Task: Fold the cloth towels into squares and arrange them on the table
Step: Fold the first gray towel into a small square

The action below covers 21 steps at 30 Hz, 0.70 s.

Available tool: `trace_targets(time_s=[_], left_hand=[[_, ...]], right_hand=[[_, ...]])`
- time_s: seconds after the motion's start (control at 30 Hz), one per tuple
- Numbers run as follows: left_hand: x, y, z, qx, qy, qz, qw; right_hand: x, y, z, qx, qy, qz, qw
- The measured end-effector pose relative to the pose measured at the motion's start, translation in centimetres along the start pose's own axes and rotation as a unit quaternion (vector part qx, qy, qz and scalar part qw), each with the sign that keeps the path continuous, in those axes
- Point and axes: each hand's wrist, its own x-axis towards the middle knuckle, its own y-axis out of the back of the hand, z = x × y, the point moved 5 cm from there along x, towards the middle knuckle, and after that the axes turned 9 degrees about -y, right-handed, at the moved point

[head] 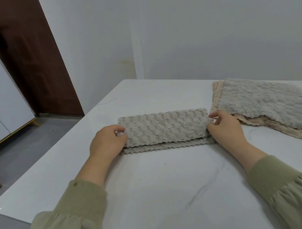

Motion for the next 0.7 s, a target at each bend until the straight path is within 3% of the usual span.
trace_targets(time_s=[0.2,0.33,0.57,0.7], left_hand=[[0.1,0.9,0.1,-0.084,-0.008,0.060,0.995],[-0.2,0.6,0.3,-0.068,-0.014,0.043,0.997],[-0.8,1.7,0.8,-0.035,-0.060,0.115,0.991],[-1.1,1.4,0.9,0.003,-0.053,0.088,0.995]], right_hand=[[-1.1,1.7,-0.6,0.163,0.022,0.057,0.985],[-1.3,1.2,0.3,0.094,-0.005,0.017,0.995],[-2.4,2.4,0.2,0.092,0.032,0.064,0.993],[-2.3,2.1,0.2,0.077,0.035,0.053,0.995]])
